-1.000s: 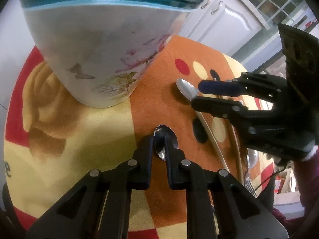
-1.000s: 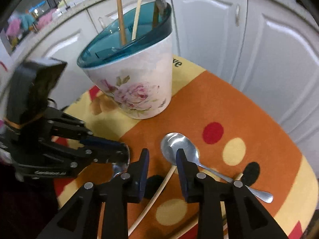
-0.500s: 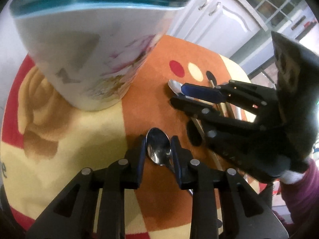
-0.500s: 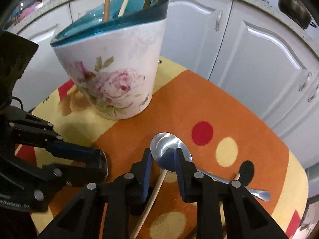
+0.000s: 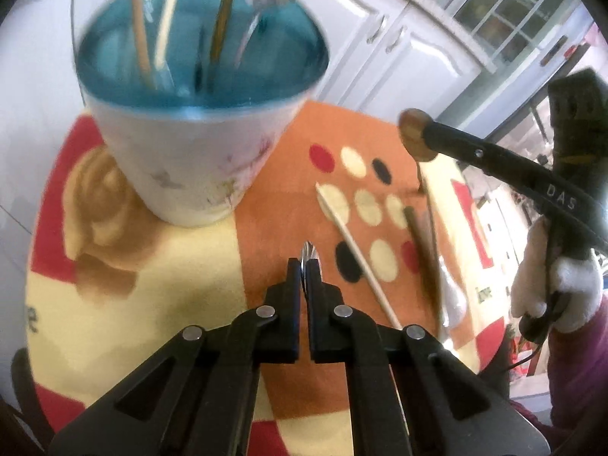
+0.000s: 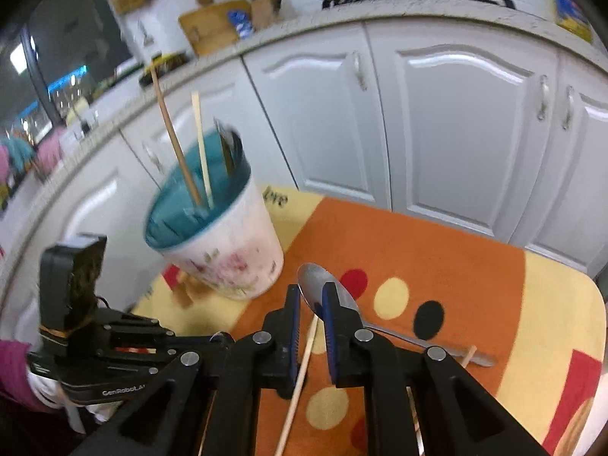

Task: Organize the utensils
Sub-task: 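Lift the steel spoon with the left tool while the right holds its spoon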

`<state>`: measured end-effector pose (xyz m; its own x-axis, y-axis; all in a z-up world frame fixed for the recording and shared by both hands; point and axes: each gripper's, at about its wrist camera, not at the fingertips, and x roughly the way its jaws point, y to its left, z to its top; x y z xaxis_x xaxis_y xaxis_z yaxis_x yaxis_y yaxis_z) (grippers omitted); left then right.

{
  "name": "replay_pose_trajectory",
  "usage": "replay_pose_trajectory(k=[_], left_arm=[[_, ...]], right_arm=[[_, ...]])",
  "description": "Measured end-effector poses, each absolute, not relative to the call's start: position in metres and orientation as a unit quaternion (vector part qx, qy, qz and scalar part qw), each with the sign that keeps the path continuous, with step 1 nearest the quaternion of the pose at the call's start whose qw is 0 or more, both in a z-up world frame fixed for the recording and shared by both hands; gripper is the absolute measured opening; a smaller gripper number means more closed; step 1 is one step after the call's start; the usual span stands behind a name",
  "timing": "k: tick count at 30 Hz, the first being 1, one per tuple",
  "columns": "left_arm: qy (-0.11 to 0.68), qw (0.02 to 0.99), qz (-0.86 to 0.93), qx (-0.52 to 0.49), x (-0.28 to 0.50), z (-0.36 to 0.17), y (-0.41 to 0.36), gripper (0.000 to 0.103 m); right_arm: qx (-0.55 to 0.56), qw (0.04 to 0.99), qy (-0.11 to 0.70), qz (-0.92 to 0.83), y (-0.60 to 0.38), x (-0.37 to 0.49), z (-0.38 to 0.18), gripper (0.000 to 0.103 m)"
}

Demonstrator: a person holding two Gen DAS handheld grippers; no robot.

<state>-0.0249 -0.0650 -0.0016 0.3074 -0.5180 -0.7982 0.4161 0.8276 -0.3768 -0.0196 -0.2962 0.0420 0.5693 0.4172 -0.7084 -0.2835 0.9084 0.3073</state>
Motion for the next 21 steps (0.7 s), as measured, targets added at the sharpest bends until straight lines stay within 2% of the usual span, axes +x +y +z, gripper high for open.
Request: replay_pose_trajectory(k=[9,13,19,21], left_arm=[[0.47,0.831,-0.292,-0.051,-0.029,0.038,-0.055,0.0],[0.493,0.819,-0.289,-0.053,-0.03,0.024,-0.056,0.0],[0.529,0.801,-0.279,-0.028,-0.021,-0.02,-0.075,0.012],[0.538,0.797,-0.273,-0.021,-0.016,-0.032,-0.079,0.013]], right_arm=[[0.132,0.902,0.364,0.19,-0.324,-0.047,0.089,0.003],[0.142,0.908,0.349,0.184,-0.329,-0.058,0.098,0.002],[0.154,0.909,0.346,0.176,-0.336,-0.064,0.099,0.002],[0.161,0.909,0.343,0.174,-0.341,-0.065,0.1,0.002]])
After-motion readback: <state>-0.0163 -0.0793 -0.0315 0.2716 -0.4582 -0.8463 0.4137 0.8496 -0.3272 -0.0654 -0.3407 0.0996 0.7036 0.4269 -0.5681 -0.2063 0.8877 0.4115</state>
